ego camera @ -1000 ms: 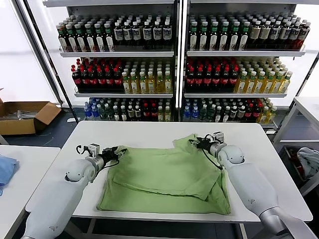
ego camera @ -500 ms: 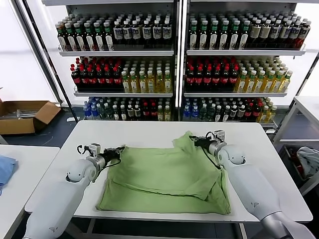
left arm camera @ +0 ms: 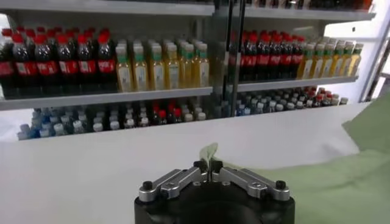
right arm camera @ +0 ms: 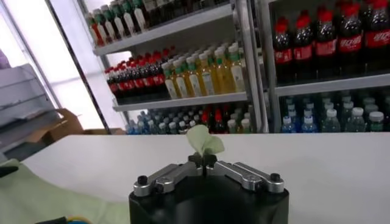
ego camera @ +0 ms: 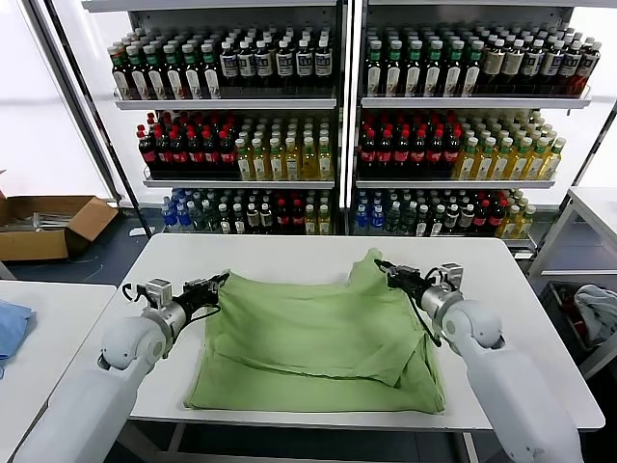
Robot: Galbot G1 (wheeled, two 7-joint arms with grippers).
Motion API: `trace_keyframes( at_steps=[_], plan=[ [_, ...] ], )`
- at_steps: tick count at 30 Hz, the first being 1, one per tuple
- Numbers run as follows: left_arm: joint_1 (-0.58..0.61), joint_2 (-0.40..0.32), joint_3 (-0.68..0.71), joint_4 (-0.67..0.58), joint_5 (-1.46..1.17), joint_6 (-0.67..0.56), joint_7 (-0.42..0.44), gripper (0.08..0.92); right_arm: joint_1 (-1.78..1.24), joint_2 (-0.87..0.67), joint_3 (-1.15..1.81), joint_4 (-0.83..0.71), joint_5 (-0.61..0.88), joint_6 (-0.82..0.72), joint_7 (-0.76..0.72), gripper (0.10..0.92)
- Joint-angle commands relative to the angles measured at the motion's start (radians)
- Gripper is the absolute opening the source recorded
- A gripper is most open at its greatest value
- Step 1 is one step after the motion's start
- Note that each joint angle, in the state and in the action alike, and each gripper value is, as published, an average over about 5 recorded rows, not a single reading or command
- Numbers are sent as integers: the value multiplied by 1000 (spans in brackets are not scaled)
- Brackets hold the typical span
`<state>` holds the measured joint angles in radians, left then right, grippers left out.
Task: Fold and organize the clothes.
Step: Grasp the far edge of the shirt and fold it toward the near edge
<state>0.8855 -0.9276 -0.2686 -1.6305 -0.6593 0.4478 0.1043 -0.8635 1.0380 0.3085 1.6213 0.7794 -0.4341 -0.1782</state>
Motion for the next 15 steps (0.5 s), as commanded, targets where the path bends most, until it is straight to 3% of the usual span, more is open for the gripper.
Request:
trace_keyframes(
  at_steps=[1,10,15],
  plan=[
    [282,50,-151,-251,-11,-3,-20,95,-420,-48,289,329,31,2,10,105],
    [496,40,-218,-329,45,-10,-10,95,-741,47,388,472,-33,33,-17,105],
    [544,29,-218,-317,119,-11,9,95,-792,78,372,483,-98,40,4,105]
  ],
)
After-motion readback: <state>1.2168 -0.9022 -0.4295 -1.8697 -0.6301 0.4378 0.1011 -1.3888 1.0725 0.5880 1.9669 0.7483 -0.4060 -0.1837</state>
